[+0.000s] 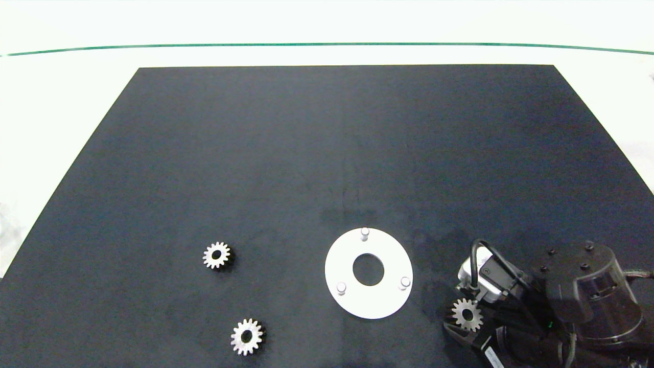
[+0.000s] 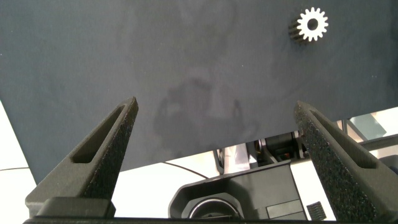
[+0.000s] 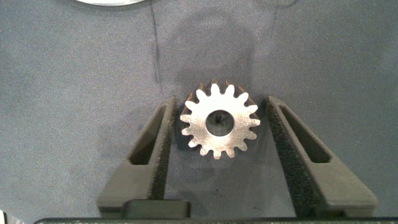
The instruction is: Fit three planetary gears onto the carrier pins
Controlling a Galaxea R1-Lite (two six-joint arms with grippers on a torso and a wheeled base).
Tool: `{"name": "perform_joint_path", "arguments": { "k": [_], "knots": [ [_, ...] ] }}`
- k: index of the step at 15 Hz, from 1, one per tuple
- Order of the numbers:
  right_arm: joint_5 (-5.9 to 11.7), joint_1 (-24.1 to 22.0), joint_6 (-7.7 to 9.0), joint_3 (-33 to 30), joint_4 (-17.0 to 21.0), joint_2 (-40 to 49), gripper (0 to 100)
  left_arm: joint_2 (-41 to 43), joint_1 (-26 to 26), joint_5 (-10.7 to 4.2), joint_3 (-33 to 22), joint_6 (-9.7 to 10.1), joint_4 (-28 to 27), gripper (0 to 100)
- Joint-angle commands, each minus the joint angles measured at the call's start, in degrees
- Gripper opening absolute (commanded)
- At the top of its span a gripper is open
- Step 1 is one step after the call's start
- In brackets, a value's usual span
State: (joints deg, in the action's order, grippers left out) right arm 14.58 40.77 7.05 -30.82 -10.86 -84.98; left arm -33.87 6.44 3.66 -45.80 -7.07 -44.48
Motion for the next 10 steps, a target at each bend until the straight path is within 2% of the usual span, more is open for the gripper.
{"name": "perform_joint_path", "arguments": {
  "k": [1, 10],
  "knots": [
    [0.01, 0.0, 0.07, -0.1, -0.1, -0.1, 51, 0.0, 0.0, 0.03, 0.0, -0.05, -0.3, 100],
    [0.1, 0.2, 0.16, 0.2, -1.1, -0.2, 33, 0.1, 0.0, 0.03, 0.1, -0.05, -0.3, 100]
  ]
}}
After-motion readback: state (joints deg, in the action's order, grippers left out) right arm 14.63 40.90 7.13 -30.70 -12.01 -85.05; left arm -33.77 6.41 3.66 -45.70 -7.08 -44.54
